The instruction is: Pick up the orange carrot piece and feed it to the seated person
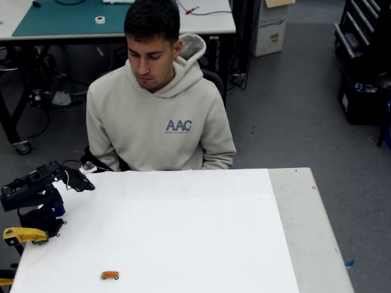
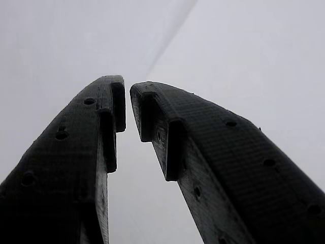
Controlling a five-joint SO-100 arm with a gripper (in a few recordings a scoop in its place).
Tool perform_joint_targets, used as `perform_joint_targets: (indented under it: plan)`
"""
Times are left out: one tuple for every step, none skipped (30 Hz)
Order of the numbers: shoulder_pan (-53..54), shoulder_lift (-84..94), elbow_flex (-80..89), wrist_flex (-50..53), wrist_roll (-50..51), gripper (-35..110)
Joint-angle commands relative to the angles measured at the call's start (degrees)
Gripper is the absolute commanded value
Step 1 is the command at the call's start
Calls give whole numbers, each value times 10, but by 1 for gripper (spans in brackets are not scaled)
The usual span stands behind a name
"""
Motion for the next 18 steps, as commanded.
perform_joint_targets:
  plan:
    - [39, -106, -81, -42, 6, -3]
    - [51, -134, -91, -53, 6, -3]
    - [64, -162, -102, -63, 6, -3]
    - [77, -189, -112, -71, 6, -3]
    - [92, -214, -122, -80, 6, -3]
    - [107, -236, -133, -88, 6, -3]
    - [123, -258, -145, -96, 6, -3]
    - [139, -278, -158, -102, 6, -3]
    - [156, -297, -171, -109, 6, -3]
    - [173, -315, -185, -113, 6, -3]
    - [191, -331, -198, -118, 6, -3]
    - [209, -349, -212, -121, 6, -3]
    - [227, -364, -224, -123, 5, -3]
    - [247, -381, -238, -123, 5, -3]
    - [264, -396, -250, -123, 5, -3]
    - [280, -410, -262, -123, 5, -3]
    - [296, -423, -273, -123, 4, -3]
    - [310, -436, -285, -123, 3, -3]
